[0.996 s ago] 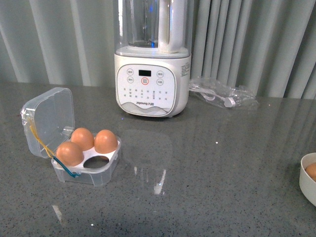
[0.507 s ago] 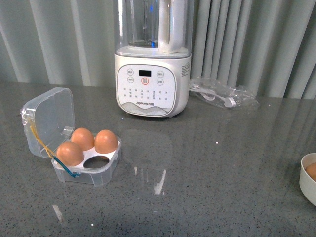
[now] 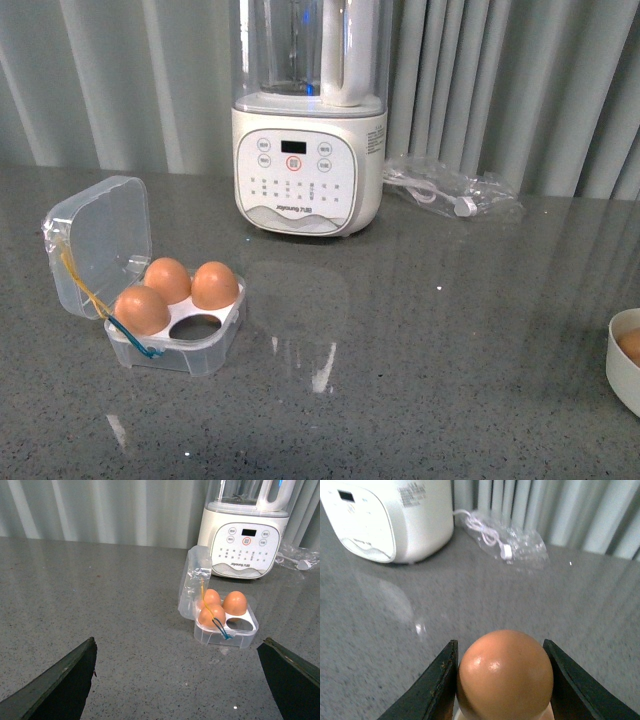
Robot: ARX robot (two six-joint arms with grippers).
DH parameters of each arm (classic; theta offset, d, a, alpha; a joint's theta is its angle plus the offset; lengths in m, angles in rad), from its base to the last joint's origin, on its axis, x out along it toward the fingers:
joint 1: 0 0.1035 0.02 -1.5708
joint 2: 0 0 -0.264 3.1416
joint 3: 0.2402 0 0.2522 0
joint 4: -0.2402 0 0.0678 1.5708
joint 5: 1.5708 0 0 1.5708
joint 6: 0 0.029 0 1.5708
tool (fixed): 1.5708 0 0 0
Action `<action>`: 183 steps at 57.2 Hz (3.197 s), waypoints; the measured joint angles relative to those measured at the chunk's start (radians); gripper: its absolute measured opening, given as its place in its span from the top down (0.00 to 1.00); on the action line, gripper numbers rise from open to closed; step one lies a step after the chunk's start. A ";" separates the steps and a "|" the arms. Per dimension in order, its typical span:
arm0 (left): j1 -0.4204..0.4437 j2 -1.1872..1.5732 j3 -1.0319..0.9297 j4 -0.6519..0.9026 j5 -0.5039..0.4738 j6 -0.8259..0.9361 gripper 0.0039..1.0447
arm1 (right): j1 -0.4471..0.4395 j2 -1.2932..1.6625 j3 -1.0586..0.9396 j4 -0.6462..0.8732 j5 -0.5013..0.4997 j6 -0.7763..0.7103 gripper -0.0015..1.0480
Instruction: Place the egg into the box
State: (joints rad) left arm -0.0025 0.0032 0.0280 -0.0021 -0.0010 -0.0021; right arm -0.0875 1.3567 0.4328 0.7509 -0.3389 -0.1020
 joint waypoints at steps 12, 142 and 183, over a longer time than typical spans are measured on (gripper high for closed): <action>0.000 0.000 0.000 0.000 0.000 0.000 0.06 | 0.137 0.097 0.152 0.111 0.045 0.051 0.59; 0.000 0.000 0.000 0.000 0.000 0.000 0.06 | 0.588 0.717 0.757 -0.179 -0.245 -0.171 0.07; 0.000 0.000 0.000 0.000 0.000 0.000 0.06 | 0.371 0.257 0.399 -0.048 0.258 -0.070 0.07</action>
State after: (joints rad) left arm -0.0025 0.0032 0.0280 -0.0021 -0.0006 -0.0021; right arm 0.2836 1.6138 0.8322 0.7032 -0.0807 -0.1722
